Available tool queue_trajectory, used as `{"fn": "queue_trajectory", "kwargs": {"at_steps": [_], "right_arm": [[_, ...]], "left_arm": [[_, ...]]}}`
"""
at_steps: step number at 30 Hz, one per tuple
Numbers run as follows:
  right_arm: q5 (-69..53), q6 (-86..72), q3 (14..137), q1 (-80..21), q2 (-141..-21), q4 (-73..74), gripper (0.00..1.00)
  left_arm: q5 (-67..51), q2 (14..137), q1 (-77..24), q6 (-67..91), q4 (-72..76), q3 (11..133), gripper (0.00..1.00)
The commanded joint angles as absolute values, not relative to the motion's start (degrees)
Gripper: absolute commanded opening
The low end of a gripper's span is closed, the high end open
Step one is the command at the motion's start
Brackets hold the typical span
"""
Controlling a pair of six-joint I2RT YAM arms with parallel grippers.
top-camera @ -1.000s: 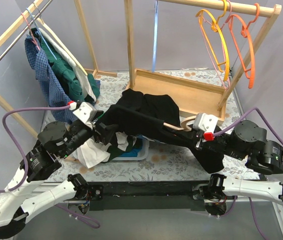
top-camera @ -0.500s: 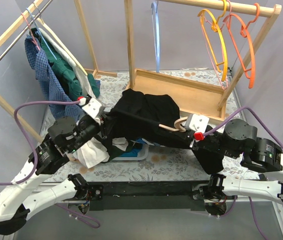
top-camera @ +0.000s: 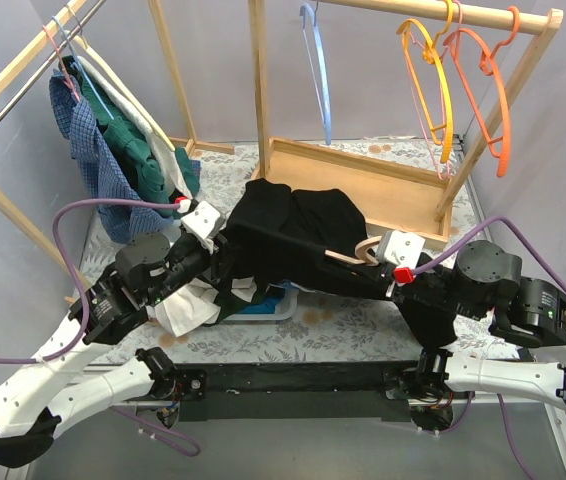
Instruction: Remove the t-shirt from the hanger
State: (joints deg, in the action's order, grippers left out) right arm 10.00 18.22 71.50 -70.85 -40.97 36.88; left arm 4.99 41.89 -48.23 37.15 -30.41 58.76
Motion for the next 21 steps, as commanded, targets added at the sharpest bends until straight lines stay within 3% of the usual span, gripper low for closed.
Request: {"fn": "queue_trajectory", "kwargs": {"at_steps": [1,3,12,21], "right_arm": [[10.8,18.9,75.1,-70.8,-39.9,30.9,0.01],[11.2,18.8,75.0,-70.8,-39.6,31.2,0.01],[14.1,16.8,71.2,-70.8,-36.1,36.9,0.01],[14.8,12.4,70.9,-70.8,-29.8,44.8,0.01]], "left_arm": [[6.1,42.4,-48.3,36.4,-31.7,58.7,0.14],[8.3,42.9,-48.3,36.5,-31.9,58.8,0.00],[34.4,48.2,-48.3,42.1,-34.9,60.6,0.00],[47.9,52.1,-48.3,47.2,-36.0,65.4,0.00]]}}
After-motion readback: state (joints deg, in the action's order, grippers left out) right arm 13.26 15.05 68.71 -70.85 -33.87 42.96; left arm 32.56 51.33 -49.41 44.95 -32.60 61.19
